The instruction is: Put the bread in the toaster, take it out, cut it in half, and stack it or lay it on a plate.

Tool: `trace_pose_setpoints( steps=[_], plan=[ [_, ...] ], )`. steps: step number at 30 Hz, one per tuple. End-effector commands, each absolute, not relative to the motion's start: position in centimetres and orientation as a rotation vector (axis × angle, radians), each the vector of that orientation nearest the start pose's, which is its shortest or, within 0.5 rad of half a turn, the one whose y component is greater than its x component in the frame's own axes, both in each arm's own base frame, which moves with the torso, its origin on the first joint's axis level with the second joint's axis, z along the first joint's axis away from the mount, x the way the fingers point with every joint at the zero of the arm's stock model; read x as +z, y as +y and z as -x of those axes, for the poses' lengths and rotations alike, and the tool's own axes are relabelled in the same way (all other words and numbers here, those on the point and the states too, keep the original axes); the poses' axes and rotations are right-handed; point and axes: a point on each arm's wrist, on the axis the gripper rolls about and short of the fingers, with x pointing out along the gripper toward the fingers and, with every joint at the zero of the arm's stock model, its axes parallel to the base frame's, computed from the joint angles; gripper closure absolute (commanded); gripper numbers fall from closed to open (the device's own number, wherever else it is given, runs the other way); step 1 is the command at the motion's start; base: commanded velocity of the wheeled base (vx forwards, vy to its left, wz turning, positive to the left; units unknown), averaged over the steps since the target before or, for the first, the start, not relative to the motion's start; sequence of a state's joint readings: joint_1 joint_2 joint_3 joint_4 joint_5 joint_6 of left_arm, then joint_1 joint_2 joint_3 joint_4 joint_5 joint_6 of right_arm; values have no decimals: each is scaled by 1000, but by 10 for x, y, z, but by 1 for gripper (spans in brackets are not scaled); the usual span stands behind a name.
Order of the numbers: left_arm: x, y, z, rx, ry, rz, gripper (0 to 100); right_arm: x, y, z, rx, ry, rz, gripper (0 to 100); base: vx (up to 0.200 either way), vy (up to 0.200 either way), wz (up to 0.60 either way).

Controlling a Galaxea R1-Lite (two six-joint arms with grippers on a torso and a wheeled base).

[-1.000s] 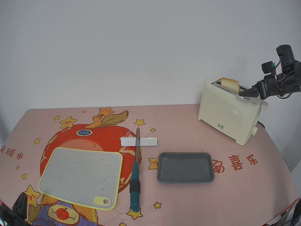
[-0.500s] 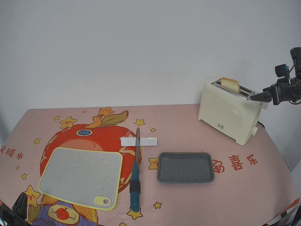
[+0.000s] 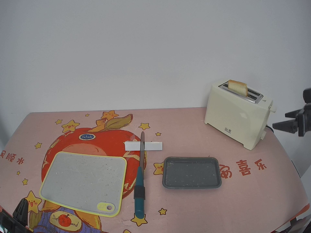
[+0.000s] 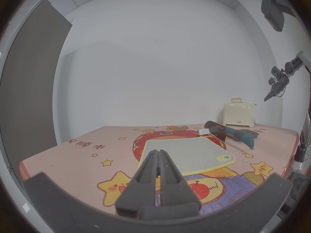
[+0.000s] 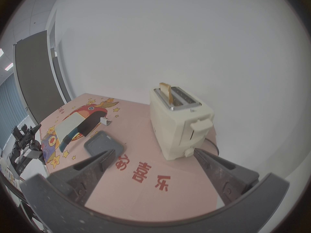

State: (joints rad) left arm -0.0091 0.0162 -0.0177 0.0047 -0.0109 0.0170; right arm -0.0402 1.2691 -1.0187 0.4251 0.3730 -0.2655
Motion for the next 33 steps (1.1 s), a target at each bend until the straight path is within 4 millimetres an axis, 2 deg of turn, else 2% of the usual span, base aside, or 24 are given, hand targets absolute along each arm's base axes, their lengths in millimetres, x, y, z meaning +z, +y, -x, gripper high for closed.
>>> trace_pose_setpoints(
  steps=[1,6,16,17,24,27,30,33],
  plan=[
    [76,0,22,-20,20,-17,100,241,2,-146,399,591,113,0,0,0,0],
    [76,0,22,-20,20,-17,100,224,2,-138,387,619,83,0,0,0,0],
    [76,0,22,-22,20,-17,100,214,2,-149,309,633,-170,0,0,0,0],
    [76,0,22,-20,20,-17,100,209,3,-152,307,654,-184,100,0,0,0],
    [76,0,22,-20,20,-17,100,183,2,-174,301,652,-173,100,0,0,0],
    [76,0,22,-20,20,-17,100,164,-1,-197,293,647,-177,100,0,0,0],
    [76,0,22,-22,20,-17,100,147,-3,-209,285,670,-181,100,0,0,0],
    [76,0,22,-22,20,-17,100,141,-6,-214,270,676,-187,100,0,0,0]
  ],
)
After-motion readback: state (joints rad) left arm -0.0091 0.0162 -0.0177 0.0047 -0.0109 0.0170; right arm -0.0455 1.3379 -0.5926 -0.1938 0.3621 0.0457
